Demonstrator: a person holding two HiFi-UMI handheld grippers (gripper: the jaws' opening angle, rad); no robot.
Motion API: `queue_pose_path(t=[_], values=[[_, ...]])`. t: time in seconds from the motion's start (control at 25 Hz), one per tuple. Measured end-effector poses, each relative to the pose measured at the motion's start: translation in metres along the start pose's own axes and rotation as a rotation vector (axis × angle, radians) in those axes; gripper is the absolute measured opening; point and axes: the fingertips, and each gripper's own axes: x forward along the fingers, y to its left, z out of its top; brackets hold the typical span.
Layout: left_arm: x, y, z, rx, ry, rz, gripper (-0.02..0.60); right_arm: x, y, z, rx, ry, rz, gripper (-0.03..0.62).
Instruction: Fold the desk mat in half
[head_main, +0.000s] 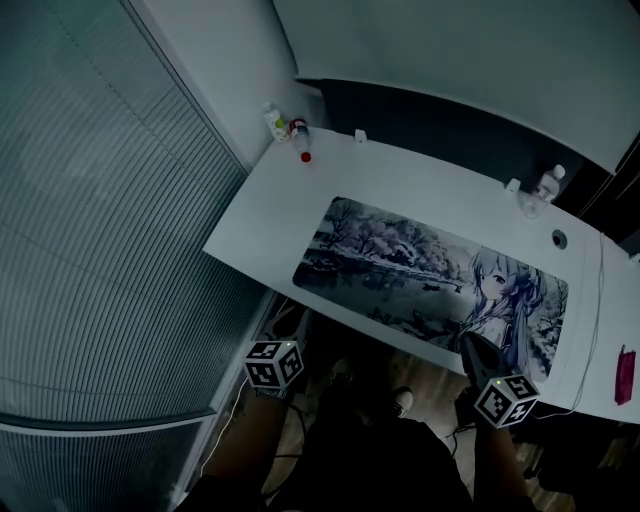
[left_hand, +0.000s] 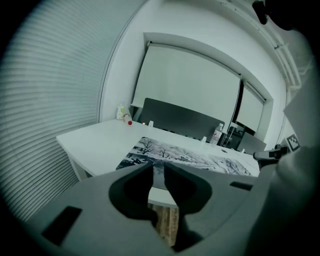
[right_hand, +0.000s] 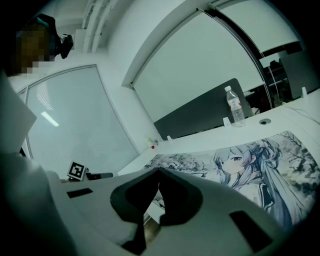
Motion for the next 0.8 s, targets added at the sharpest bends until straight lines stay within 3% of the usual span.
queue_pose_path(t=[0.28,0.8], values=[[0.043,0.034,0.003,0.054,0.085,-0.008,0.163,0.021,0.007,0.010,0.025,-0.035,-0.070,0.023],[0.120,0.091,-0.016,0.126,0.254,-0.017,0.230,0.048,0.013,0.013,0.081,-0.065,-0.226,0.023]])
